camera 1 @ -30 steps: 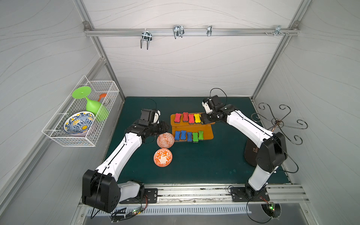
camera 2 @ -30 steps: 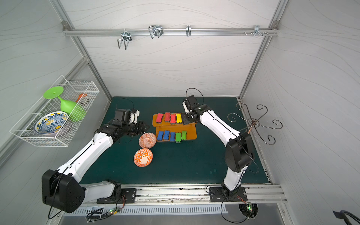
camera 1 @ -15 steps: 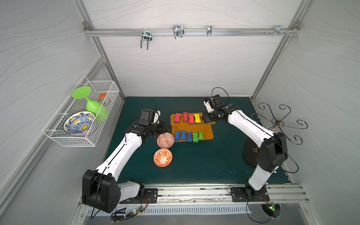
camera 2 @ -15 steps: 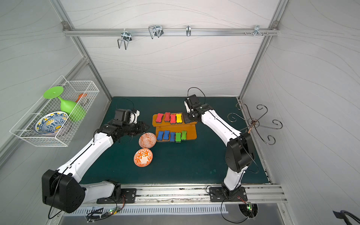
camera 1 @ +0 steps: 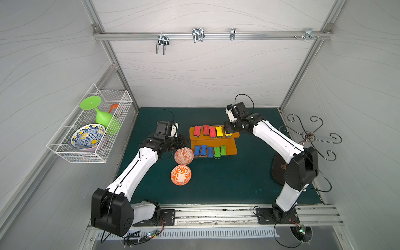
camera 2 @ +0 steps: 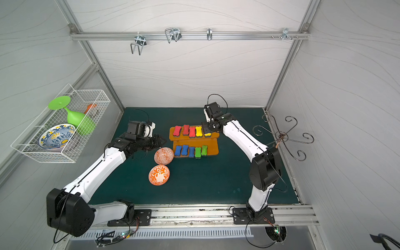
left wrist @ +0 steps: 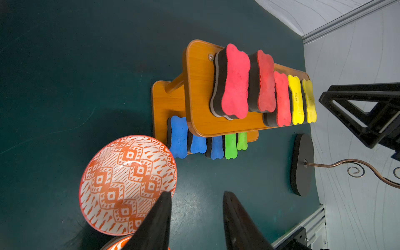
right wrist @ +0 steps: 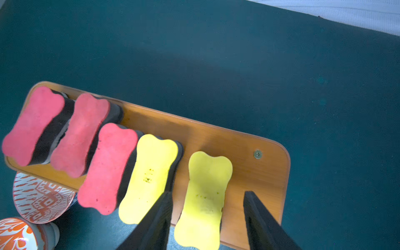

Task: Remove the whiteboard erasers from the shelf
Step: Pick up the whiteboard eraser from the shelf, then place the whiteboard eraser at the center of the board.

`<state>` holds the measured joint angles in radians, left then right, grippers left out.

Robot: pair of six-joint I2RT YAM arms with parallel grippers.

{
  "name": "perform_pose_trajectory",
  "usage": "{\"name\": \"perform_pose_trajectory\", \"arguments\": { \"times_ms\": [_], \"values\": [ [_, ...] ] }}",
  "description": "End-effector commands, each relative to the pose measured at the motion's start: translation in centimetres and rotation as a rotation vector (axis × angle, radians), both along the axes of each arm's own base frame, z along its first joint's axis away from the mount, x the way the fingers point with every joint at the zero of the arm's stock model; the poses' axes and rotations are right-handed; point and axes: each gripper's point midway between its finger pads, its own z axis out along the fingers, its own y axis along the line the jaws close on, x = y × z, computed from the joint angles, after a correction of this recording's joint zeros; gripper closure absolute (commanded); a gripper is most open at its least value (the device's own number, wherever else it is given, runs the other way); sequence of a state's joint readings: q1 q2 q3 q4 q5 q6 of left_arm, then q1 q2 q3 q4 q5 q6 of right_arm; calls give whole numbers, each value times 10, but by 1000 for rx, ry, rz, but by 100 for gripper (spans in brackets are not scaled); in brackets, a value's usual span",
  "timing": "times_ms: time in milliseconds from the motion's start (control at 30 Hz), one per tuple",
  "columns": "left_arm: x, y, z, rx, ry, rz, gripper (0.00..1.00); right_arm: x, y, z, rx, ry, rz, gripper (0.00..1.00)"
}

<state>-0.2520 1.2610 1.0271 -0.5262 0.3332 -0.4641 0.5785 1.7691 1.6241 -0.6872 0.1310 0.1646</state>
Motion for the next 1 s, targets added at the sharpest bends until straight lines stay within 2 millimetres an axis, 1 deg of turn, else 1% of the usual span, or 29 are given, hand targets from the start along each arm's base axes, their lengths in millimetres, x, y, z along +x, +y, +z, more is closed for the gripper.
{"name": "perform_pose_trajectory", "arguments": {
  "times_ms": [0,133,233,367,433,533,633,700,767,867,900,967],
  "values": [
    [5,-6,19,-18,-61,-24,57,-3,0,-19,-45,45,2,43],
    [4,-6,18,-17,-59,-27,57,-3,0,-29,-58,63,-1,42],
    [4,-7,18,-16,-58,-28,57,-2,0,-32,-60,68,-3,44],
    [4,-7,18,-16,-57,-28,57,-3,1,-38,-58,85,-5,50],
    [4,-7,19,-15,-59,-26,57,-3,0,-36,-49,84,-12,54],
    [1,-7,19,-16,-57,-29,57,-4,-1,-26,-21,66,-24,60],
    [-4,-9,21,-18,-59,-35,57,-15,-6,-20,-29,60,-49,63],
    [-7,-10,22,-29,-58,-34,56,-29,-11,-16,-36,49,-70,64],
    [-10,-11,20,-42,-51,-41,56,-52,-23,-12,-42,49,-100,63],
    [-15,-11,17,-42,-38,-43,56,-104,-48,-10,-57,45,-155,63],
    [-16,-10,16,-38,-39,-42,56,-123,-55,-10,-49,49,-177,63],
    [-18,-9,15,-37,-46,-39,56,-163,-66,-26,-57,83,-200,63]
  ]
}}
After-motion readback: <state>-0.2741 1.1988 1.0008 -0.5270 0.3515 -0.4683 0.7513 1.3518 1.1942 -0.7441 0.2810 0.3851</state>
